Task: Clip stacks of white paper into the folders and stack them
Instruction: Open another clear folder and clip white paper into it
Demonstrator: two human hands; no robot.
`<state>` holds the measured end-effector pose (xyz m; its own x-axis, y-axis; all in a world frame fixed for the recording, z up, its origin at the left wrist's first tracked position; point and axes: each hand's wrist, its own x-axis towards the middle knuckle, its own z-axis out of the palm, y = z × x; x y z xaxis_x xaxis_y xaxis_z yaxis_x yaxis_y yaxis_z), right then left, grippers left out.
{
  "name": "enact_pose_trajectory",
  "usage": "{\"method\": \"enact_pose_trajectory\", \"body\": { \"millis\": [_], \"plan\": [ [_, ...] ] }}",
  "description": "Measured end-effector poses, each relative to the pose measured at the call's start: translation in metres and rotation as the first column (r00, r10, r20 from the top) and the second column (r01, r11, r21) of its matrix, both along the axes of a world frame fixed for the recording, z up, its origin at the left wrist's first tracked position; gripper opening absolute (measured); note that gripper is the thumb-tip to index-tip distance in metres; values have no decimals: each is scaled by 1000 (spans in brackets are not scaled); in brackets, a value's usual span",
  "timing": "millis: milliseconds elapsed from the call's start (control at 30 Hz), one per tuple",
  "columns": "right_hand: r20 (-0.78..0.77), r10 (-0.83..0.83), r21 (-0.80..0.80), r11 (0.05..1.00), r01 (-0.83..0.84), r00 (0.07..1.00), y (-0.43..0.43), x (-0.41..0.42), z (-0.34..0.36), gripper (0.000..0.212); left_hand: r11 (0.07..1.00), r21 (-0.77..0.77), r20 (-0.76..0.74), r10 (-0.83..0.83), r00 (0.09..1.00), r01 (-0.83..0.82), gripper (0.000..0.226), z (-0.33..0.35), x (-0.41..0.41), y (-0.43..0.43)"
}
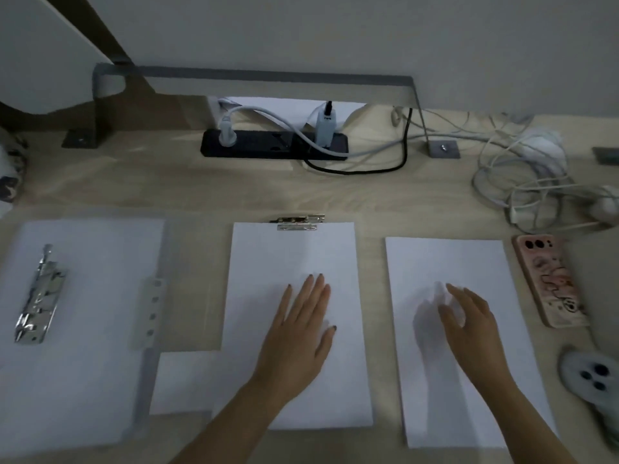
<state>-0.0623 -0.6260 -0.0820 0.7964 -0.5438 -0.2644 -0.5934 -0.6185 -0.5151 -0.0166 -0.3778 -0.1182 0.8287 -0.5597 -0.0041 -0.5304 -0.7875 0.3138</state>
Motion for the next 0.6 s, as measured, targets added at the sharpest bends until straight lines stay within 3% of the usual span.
{"method": "enact_pose_trajectory", "body": {
  "millis": [133, 300, 600],
  "plan": [
    [-63, -153, -53, 987, 149, 986, -45, -19, 0, 46, 980, 83, -39, -180, 983, 183, 57, 0, -27, -72],
    [-165, -275, -56, 961, 269, 947, -83, -26, -1, 36, 957, 194, -143, -191, 971, 216, 71, -20, -38, -104],
    [-226, -401, 341, 821, 457, 888, -111, -20, 6, 25, 953, 208, -242, -166, 956, 219, 73, -17, -37, -102]
  ]
}}
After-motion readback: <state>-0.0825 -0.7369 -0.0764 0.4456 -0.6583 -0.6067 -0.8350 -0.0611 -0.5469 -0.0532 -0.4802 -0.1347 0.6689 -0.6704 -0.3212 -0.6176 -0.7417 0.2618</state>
